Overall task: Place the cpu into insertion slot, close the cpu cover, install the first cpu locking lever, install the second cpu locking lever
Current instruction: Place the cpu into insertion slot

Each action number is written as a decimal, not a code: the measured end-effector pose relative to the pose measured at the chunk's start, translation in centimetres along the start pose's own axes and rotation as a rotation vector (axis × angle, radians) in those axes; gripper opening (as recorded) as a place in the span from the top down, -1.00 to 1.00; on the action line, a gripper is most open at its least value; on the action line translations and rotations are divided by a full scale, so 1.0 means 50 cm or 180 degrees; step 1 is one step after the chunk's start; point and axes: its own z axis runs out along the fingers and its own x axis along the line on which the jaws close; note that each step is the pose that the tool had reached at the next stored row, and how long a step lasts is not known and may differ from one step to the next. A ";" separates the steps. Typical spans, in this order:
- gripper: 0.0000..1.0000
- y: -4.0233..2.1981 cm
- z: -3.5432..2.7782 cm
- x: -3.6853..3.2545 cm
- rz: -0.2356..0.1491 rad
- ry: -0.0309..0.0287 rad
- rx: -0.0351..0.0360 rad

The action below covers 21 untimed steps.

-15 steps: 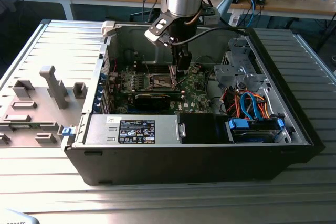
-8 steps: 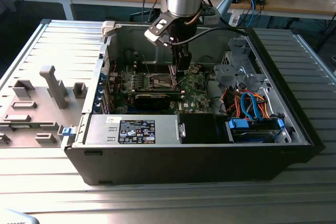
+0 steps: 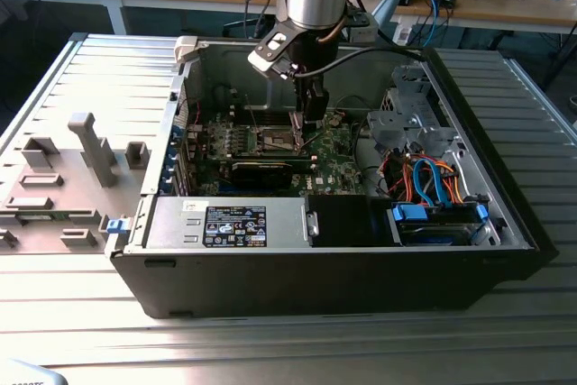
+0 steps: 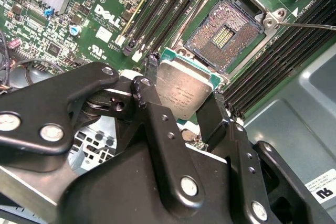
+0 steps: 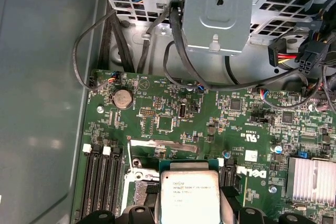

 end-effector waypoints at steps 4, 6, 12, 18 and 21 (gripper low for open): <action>-0.08 0.000 0.000 0.000 0.0004 0.0000 0.0000; -0.08 0.000 0.000 0.000 0.0010 0.0000 0.0000; -0.08 0.000 0.000 0.000 0.0020 0.0000 0.0001; -0.08 0.000 0.003 0.000 0.0021 -0.0003 0.0001; -0.08 0.000 0.006 0.000 0.0026 -0.0003 0.0001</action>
